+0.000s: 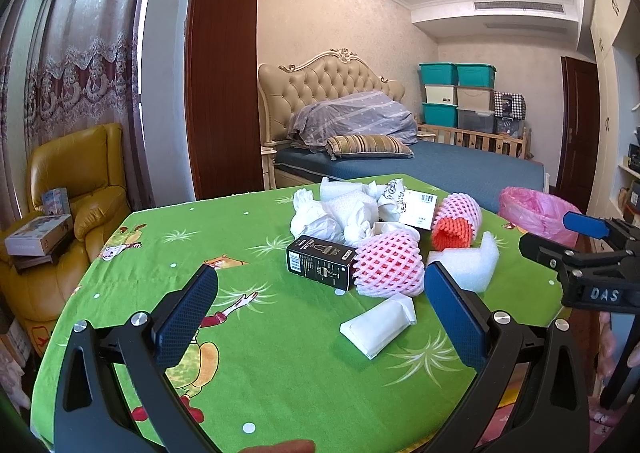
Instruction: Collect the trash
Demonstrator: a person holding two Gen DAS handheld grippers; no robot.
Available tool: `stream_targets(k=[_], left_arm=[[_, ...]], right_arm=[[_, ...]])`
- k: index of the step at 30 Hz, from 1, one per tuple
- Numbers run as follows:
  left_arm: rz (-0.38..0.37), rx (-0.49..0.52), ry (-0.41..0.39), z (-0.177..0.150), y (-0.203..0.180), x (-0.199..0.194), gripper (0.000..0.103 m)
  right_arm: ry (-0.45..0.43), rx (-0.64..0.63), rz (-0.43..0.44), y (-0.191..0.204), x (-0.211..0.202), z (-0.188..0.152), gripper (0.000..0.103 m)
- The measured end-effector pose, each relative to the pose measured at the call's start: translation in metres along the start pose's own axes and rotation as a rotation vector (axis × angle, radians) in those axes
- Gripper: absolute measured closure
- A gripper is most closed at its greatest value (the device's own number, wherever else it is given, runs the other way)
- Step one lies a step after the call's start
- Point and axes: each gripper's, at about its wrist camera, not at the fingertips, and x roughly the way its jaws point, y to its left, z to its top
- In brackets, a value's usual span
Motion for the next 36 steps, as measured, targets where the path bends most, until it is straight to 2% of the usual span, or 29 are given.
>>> stream_targets(k=[3, 7, 11, 14, 17, 18, 24, 28, 31, 34, 35, 36], left_arm=[[0.004, 0.0, 0.028, -0.001, -0.001, 0.007, 0.006], [-0.035, -0.007, 0.139, -0.006, 0.003, 0.029, 0.006], [-0.044, -0.009, 0.242, -0.013, 0.004, 0.056, 0.006], [-0.108, 0.001, 0.302, -0.017, 0.004, 0.075, 0.006], [-0.189, 0.079, 0.392, -0.024, -0.007, 0.095, 0.006], [-0.194, 0.108, 0.41, -0.027, -0.011, 0.1, 0.006], [-0.203, 0.186, 0.462, -0.034, -0.028, 0.121, 0.006], [-0.199, 0.176, 0.466, -0.03, -0.029, 0.133, 0.007], [-0.197, 0.16, 0.499, -0.031, -0.028, 0.145, 0.007], [-0.228, 0.147, 0.524, -0.035, -0.029, 0.15, 0.019], [-0.233, 0.156, 0.525, -0.036, -0.031, 0.15, 0.021], [-0.239, 0.168, 0.523, -0.037, -0.033, 0.149, 0.029]], right_arm=[[0.019, -0.015, -0.024, -0.003, 0.008, -0.001, 0.004], [0.07, -0.016, -0.034, -0.007, 0.028, -0.007, 0.004], [0.137, -0.002, 0.0, -0.009, 0.053, -0.016, 0.004], [0.181, 0.007, 0.023, -0.009, 0.074, -0.02, 0.004], [0.218, 0.01, 0.044, -0.01, 0.09, -0.02, 0.004], [0.231, 0.014, 0.049, -0.009, 0.095, -0.02, 0.004], [0.279, -0.002, 0.089, -0.012, 0.121, -0.011, 0.004], [0.27, -0.021, 0.117, -0.007, 0.13, -0.005, 0.004], [0.265, -0.044, 0.129, 0.0, 0.133, -0.005, 0.004], [0.273, -0.059, 0.146, 0.002, 0.135, -0.007, 0.006], [0.273, -0.063, 0.148, 0.0, 0.134, -0.008, 0.011], [0.268, -0.069, 0.151, 0.0, 0.134, -0.007, 0.014]])
